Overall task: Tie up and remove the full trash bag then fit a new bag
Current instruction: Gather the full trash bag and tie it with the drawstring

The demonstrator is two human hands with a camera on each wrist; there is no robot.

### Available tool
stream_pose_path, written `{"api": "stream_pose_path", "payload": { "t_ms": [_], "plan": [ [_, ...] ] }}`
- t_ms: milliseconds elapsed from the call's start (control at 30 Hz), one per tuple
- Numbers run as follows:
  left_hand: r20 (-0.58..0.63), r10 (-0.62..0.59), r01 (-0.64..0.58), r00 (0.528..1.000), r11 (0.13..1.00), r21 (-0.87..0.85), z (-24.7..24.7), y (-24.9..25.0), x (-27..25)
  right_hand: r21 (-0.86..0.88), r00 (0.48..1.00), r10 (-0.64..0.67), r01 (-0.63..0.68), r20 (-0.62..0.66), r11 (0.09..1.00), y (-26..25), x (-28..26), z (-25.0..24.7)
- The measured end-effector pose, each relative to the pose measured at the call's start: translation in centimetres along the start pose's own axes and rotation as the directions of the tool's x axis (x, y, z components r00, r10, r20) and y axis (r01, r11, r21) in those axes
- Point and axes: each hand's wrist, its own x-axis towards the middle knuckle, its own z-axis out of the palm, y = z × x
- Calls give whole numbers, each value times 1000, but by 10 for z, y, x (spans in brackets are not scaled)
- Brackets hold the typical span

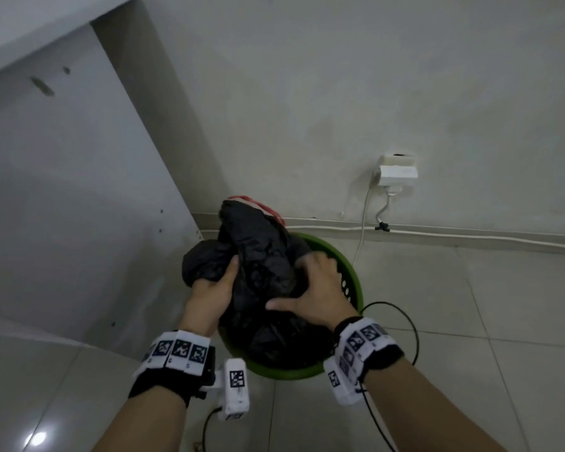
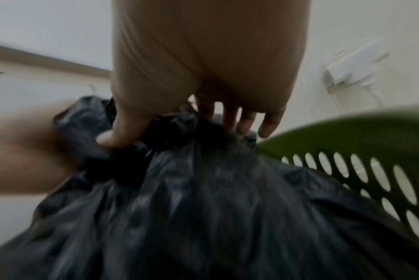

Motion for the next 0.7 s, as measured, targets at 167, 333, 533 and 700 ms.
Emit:
{"api": "stream_pose_path", "payload": {
  "t_ms": [167,333,533,700],
  "plan": [
    [37,60,-65,998,983,173,-8,-12,-7,432,933,-93,-71,347,899,-29,21,2],
    [128,122,-152,984,954,259,4,-13,-12,276,965,-61,-11,253,961,-43,10,29],
    [147,262,-269,954,963,30,-16,-3,-24,531,989,144,-127,9,838,-27,18,-7],
    [228,199,-202,953,979,-8,-5,21,-31,388,987,-90,31,134,921,-43,0,-5]
  ]
}}
